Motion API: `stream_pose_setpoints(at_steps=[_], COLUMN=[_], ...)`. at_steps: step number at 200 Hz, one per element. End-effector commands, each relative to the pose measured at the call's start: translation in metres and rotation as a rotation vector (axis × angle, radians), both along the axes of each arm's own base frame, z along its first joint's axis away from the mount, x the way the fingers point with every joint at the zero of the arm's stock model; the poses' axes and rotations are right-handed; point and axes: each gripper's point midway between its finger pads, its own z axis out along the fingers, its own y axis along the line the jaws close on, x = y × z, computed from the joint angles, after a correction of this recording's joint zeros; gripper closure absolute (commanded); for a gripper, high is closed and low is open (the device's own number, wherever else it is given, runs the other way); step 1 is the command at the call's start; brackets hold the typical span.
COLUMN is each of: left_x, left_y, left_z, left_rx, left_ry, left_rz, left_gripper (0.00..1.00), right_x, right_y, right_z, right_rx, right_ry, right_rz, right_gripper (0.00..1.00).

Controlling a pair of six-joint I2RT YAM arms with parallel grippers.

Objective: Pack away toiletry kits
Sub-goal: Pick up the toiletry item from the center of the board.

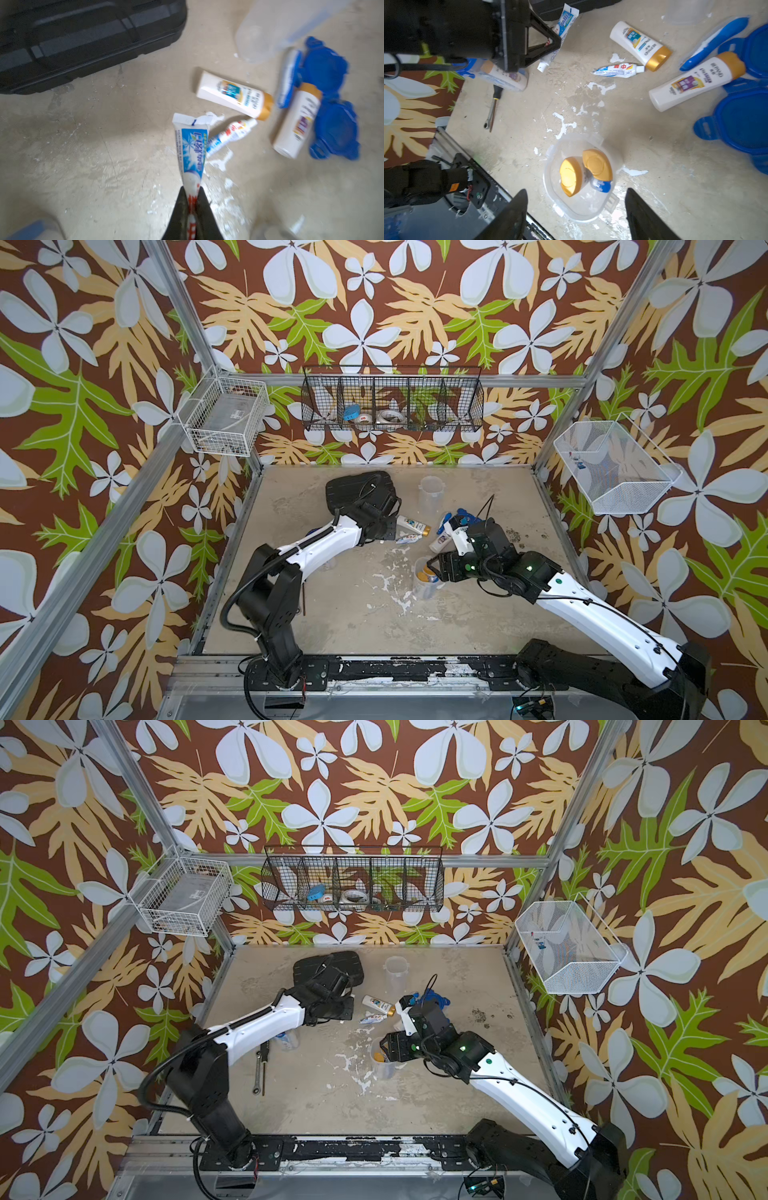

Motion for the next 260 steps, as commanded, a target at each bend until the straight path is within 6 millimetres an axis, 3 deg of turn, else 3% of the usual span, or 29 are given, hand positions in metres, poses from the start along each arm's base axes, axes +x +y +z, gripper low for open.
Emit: stream_pose_setpoints(at_steps=[1,37,63,89,116,133,148,199,225,245,260], left_x=[-0.030,-0.085,-0.115,-0.132,-0.140,-0.144,-0.147,-0.152,-0.149,-0.149,-0.146], left_y=[-0.021,-0.039,-0.053,-0.062,-0.068,-0.071,-0.072,-0.074,-0.076,-0.077,-0.075], left_z=[0.033,0.066,0.083,0.090,0.096,0.097,0.099,0.098,0.099,0.097,0.097], left_rx=[-0.083,-0.227,-0.302,-0.338,-0.357,-0.371,-0.381,-0.386,-0.384,-0.383,-0.384], left_ry=[-0.088,-0.173,-0.206,-0.215,-0.217,-0.216,-0.216,-0.209,-0.213,-0.206,-0.212], left_rz=[-0.158,-0.298,-0.366,-0.411,-0.445,-0.469,-0.486,-0.508,-0.501,-0.495,-0.475], left_gripper=[1.00,1.00,0.99,0.99,0.99,0.99,0.99,0.99,0.99,0.99,0.90], right_x=[0.002,0.009,0.008,0.005,0.005,0.005,0.006,0.006,0.006,0.006,0.005], right_y=[0.020,0.039,0.044,0.047,0.049,0.048,0.047,0.048,0.048,0.047,0.045], right_z=[0.022,0.042,0.041,0.036,0.032,0.032,0.033,0.036,0.035,0.037,0.038], right_rx=[0.127,0.233,0.302,0.347,0.351,0.349,0.358,0.382,0.379,0.375,0.362], right_ry=[0.026,0.050,0.094,0.126,0.138,0.138,0.133,0.130,0.131,0.120,0.112], right_rz=[0.025,0.035,0.016,0.010,0.011,0.007,-0.001,-0.008,-0.006,-0.005,-0.003], right_gripper=[0.23,0.21,0.20,0.22,0.27,0.44,0.52,0.50,0.70,0.75,0.83])
